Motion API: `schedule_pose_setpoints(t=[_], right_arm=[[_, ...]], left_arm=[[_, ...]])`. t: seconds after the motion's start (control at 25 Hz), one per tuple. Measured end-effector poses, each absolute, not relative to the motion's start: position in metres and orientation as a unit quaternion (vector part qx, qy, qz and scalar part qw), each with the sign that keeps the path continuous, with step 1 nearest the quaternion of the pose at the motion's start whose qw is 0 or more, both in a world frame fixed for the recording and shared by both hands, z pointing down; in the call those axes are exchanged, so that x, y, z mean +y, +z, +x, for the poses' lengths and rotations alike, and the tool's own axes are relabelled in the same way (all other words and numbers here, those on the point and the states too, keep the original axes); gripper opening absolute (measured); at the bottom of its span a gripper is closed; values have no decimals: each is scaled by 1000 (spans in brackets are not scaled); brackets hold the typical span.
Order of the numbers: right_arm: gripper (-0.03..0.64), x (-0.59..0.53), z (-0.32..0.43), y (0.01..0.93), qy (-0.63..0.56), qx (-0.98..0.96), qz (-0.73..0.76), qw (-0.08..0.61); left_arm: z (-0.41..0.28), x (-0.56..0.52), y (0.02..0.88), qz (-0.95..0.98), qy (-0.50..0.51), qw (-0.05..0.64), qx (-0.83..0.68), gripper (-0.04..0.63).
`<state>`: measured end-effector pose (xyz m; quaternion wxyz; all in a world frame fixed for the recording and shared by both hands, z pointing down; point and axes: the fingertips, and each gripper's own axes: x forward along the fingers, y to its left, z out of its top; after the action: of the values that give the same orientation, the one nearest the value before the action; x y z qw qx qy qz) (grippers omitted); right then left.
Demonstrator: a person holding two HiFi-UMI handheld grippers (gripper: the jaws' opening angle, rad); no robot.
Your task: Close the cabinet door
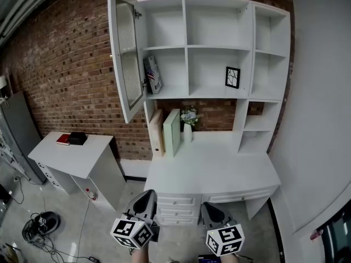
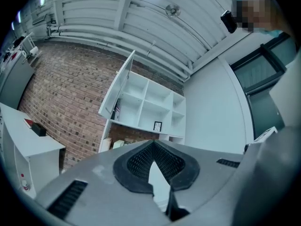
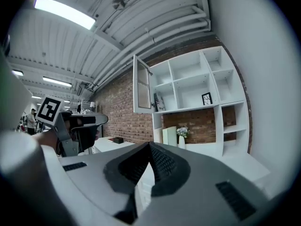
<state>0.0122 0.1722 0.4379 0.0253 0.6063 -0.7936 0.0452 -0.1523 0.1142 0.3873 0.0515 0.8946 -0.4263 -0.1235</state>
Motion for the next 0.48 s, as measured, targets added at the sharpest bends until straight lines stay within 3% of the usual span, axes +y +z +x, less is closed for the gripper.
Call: schedule_pose_setpoints(t=[0.48], right_arm=[[2, 146, 26, 444, 54, -790, 611, 17]], left_arm=[[-164, 88, 399, 875, -150, 76, -455, 12]])
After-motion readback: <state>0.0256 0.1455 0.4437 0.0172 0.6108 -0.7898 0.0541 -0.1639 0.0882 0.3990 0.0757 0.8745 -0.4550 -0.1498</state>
